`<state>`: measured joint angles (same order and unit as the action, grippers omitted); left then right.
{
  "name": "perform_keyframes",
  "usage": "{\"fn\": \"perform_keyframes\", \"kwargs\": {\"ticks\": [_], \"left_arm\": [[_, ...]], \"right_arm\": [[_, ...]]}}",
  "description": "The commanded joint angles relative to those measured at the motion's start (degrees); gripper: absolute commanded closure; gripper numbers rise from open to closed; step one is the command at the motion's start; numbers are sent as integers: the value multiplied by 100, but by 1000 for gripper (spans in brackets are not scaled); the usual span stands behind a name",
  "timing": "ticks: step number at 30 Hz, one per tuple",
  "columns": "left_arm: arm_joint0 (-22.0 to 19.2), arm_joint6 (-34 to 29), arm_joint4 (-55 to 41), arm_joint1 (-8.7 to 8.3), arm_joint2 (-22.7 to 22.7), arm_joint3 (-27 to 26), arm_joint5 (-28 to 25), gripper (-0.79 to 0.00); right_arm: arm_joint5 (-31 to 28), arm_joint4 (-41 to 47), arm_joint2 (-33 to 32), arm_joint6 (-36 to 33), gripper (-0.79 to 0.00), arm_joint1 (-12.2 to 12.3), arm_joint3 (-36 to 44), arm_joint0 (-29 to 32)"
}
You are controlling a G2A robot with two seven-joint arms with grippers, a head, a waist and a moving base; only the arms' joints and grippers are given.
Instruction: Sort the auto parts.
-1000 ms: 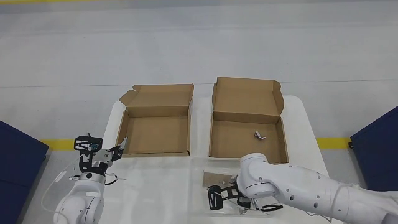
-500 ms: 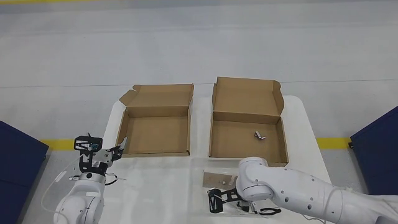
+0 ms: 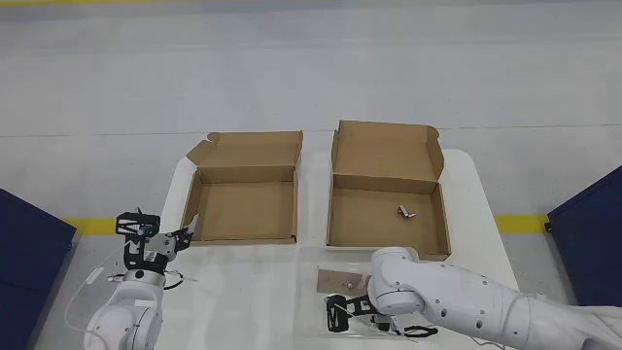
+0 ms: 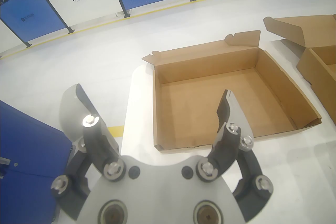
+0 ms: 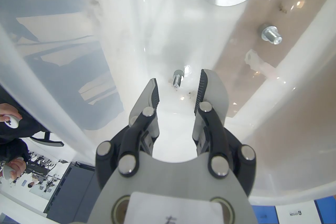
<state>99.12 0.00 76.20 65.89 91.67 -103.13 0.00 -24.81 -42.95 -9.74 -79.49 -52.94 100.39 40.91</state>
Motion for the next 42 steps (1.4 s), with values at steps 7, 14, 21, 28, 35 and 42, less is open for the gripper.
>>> {"fn": "perform_keyframes", "kwargs": {"ticks": [7,14,21,28,35,42], "left_arm": [[0,0,0,0,0,0,0,-785],[0,0,0,0,0,0,0,-785],[0,0,0,0,0,0,0,-785],[0,0,0,0,0,0,0,-785],[0,0,0,0,0,0,0,-785],[0,0,0,0,0,0,0,-785]], "right_arm": [[34,-13,0,-33,0,-54,-160,43],[216,220,0,-215,0,38,128,-321],[267,454,-148,-266,0,291,597,-639],[268,462,-162,-266,0,302,606,-644],[268,462,-162,-266,0,302,606,-644],[253,817,-462,209,0,402,285,-579]]}}
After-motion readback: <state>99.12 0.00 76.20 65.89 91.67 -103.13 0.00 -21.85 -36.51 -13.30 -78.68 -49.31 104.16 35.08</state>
